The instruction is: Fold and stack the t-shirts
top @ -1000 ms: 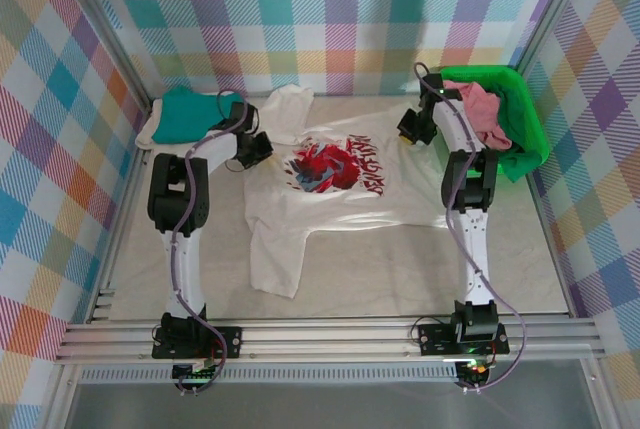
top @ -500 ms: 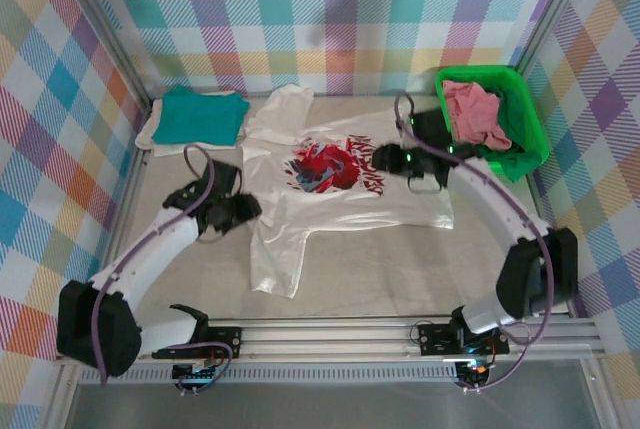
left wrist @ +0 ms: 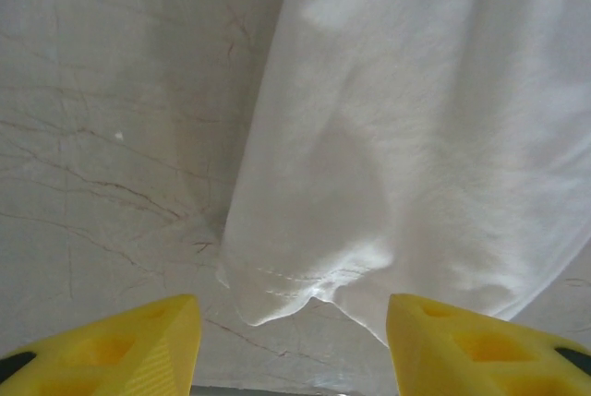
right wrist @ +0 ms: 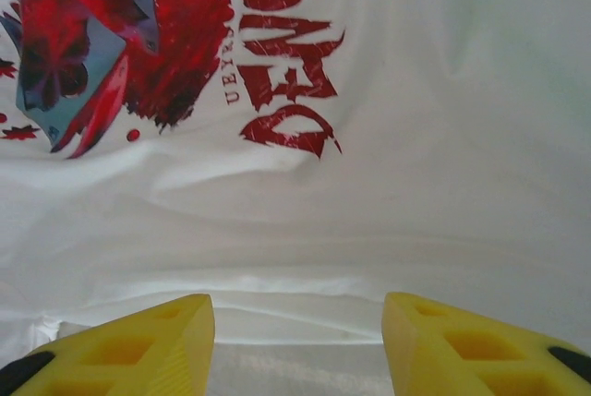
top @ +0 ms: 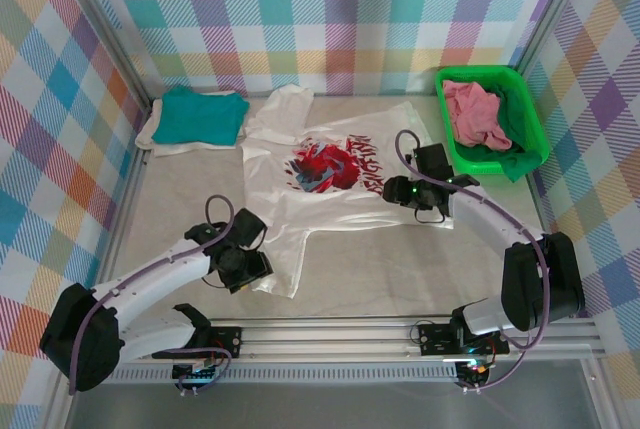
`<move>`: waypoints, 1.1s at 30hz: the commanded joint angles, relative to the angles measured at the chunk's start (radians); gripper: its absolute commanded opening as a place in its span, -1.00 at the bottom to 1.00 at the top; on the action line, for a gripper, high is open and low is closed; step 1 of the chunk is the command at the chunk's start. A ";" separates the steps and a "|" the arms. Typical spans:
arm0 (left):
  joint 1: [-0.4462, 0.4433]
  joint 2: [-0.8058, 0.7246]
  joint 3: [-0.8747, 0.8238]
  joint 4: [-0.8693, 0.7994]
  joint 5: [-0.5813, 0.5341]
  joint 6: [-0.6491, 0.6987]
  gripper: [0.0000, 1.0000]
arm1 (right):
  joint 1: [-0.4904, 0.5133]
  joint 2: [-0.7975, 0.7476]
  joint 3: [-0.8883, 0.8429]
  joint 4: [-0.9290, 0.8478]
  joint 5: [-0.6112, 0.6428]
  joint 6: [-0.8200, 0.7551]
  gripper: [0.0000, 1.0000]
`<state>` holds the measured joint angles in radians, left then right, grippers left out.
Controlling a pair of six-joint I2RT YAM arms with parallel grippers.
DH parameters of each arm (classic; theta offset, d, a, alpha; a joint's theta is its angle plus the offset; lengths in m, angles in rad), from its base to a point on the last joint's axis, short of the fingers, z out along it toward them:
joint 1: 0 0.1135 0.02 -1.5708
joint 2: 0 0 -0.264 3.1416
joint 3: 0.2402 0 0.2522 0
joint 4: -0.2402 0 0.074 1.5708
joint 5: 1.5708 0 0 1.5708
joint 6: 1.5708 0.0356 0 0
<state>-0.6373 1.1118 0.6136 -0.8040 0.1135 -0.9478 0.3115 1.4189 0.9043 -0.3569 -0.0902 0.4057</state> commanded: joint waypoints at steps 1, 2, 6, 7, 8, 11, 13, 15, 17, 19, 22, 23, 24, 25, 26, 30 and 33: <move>-0.013 0.017 -0.044 0.057 0.015 -0.037 0.09 | 0.001 0.011 0.018 0.058 -0.013 -0.002 0.04; -0.013 0.023 -0.057 0.080 0.019 -0.038 0.09 | 0.001 0.012 0.018 0.059 -0.016 -0.002 0.04; -0.013 0.049 -0.083 0.145 0.005 -0.026 0.07 | 0.002 0.008 0.012 0.060 -0.026 0.003 0.05; -0.013 0.053 -0.087 0.159 0.000 -0.022 0.02 | 0.001 0.005 0.010 0.061 -0.028 0.006 0.05; -0.013 0.054 -0.089 0.170 -0.007 -0.019 -0.05 | 0.001 0.001 0.005 0.062 -0.034 0.008 0.05; -0.013 0.045 -0.084 0.194 -0.033 -0.002 -0.34 | 0.003 -0.021 -0.013 0.054 -0.034 0.023 0.06; -0.013 0.031 -0.090 0.201 -0.065 0.004 -0.52 | 0.002 -0.041 -0.035 0.038 -0.021 0.040 0.06; -0.012 0.021 -0.088 0.194 -0.095 0.006 -0.89 | 0.000 -0.066 -0.059 -0.002 0.015 0.066 0.07; -0.012 0.012 -0.074 0.170 -0.129 0.020 -0.96 | -0.007 -0.087 -0.069 -0.085 0.083 0.113 0.09; -0.009 0.001 -0.058 0.149 -0.163 0.030 -1.00 | -0.054 -0.113 -0.085 -0.169 0.089 0.167 0.14; 0.003 -0.024 -0.052 0.145 -0.191 0.035 -1.00 | -0.200 -0.163 -0.145 -0.232 0.036 0.215 0.14; 0.006 -0.036 -0.057 0.151 -0.196 0.036 -1.00 | -0.255 -0.179 -0.167 -0.241 0.025 0.221 0.14; 0.012 -0.044 -0.063 0.153 -0.200 0.037 -1.00 | -0.305 -0.189 -0.185 -0.245 0.010 0.222 0.12; 0.018 -0.048 -0.067 0.155 -0.204 0.039 -1.00 | -0.344 -0.193 -0.196 -0.243 -0.009 0.219 0.12; 0.024 -0.055 -0.070 0.154 -0.205 0.044 -1.00 | -0.384 -0.189 -0.201 -0.241 -0.037 0.212 0.12; 0.046 -0.080 -0.089 0.158 -0.210 0.052 -1.00 | -0.482 -0.123 -0.198 -0.211 -0.102 0.167 0.12; 0.056 -0.090 -0.105 0.177 -0.203 0.053 -1.00 | -0.483 -0.063 -0.182 -0.186 -0.151 0.171 0.12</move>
<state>-0.5938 1.0393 0.5297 -0.6243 -0.0704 -0.9138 -0.1684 1.3121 0.7086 -0.5552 -0.1490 0.5869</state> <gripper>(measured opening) 0.051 0.561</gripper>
